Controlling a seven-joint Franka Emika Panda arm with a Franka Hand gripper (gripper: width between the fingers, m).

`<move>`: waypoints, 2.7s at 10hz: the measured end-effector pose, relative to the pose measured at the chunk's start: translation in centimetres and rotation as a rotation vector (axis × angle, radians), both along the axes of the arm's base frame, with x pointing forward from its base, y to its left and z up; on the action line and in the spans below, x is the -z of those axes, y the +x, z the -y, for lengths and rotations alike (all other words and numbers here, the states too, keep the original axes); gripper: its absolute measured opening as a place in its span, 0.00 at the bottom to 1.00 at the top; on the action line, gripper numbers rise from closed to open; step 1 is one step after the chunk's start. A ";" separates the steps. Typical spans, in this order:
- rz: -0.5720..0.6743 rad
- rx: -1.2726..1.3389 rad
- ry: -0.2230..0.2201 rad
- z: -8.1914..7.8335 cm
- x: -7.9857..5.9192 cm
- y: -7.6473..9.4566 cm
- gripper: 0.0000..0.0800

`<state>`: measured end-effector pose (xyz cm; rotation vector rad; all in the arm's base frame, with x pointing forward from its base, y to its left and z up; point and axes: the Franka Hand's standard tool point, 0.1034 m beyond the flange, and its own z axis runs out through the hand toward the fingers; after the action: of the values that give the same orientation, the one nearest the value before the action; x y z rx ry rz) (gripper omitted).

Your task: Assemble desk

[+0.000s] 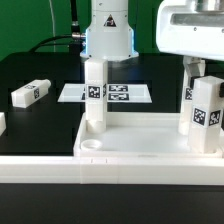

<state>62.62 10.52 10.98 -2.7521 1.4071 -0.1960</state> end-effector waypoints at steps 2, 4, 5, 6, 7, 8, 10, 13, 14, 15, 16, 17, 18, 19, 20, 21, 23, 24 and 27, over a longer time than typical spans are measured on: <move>-0.005 -0.184 -0.031 0.0 0.1 0.0 0.78; -0.005 -0.366 -0.064 -0.2 0.1 0.0 0.80; -0.006 -0.471 -0.084 -0.3 0.1 0.1 0.81; -0.004 -0.536 -0.095 -0.3 0.0 0.2 0.81; -0.007 -0.645 -0.115 -0.2 0.0 0.2 0.81; -0.009 -0.716 -0.125 -0.3 0.0 0.2 0.81; -0.018 -0.922 -0.154 -0.2 0.0 0.2 0.81; -0.030 -1.103 -0.196 0.0 -0.1 0.3 0.81; -0.032 -1.140 -0.203 0.1 -0.1 0.3 0.81; -0.036 -1.179 -0.213 0.2 -0.1 0.4 0.73; -0.036 -1.178 -0.212 0.2 -0.1 0.4 0.73; -0.036 -1.175 -0.212 0.2 -0.1 0.4 0.51; -0.035 -1.169 -0.211 0.2 -0.1 0.4 0.51; -0.034 -1.145 -0.208 0.1 -0.1 0.4 0.37; -0.034 -1.145 -0.208 0.2 -0.1 0.4 0.37; -0.033 -1.131 -0.206 0.2 -0.1 0.4 0.37; -0.026 -0.968 -0.185 0.2 -0.1 0.4 0.37; -0.020 -0.866 -0.170 0.1 -0.1 0.4 0.37; -0.010 -0.581 -0.139 0.4 -0.1 0.3 0.37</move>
Offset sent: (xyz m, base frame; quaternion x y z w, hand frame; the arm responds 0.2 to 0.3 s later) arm 0.0017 0.0070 -0.0012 -0.0212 0.0155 -0.2136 0.9766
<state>62.94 10.16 11.09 -3.1286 0.5609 -0.2585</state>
